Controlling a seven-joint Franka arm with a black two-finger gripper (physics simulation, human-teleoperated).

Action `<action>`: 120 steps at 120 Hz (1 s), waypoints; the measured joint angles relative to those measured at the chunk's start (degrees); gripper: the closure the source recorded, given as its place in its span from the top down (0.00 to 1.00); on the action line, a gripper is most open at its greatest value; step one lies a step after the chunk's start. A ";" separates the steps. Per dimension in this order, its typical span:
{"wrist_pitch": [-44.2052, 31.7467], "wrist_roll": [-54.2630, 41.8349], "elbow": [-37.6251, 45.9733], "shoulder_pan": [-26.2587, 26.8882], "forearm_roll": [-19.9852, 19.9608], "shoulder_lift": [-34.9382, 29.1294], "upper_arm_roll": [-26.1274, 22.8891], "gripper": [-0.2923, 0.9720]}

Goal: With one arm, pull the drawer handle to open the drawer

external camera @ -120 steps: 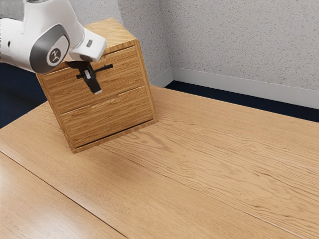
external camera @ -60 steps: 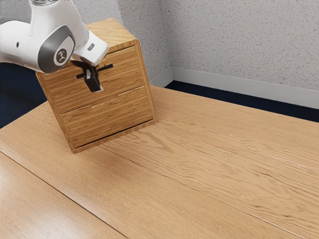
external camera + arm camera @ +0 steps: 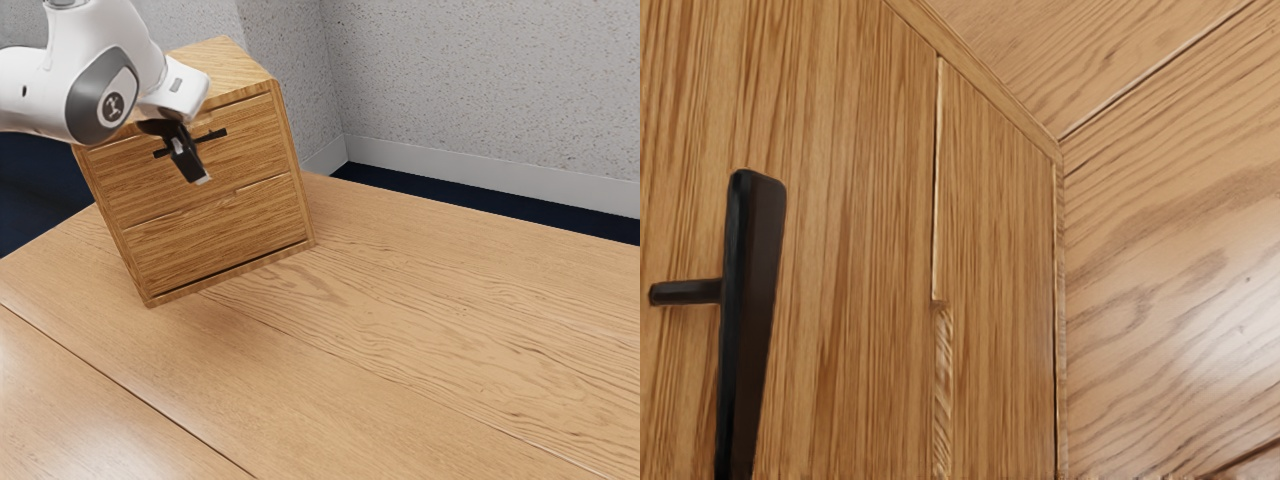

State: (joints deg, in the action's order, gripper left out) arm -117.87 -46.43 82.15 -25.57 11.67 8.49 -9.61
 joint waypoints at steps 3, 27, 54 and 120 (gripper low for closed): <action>0.02 0.51 -0.01 -0.10 -0.03 0.06 0.16 0.77; 0.12 3.77 -0.05 -0.13 2.48 0.24 -0.21 0.77; 0.06 6.35 -0.04 -0.13 4.10 0.22 -0.02 0.77; -0.17 11.96 1.69 0.64 3.73 -1.05 0.17 0.44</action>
State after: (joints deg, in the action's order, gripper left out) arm -118.04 -34.47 83.83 -24.93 15.40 7.44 -9.44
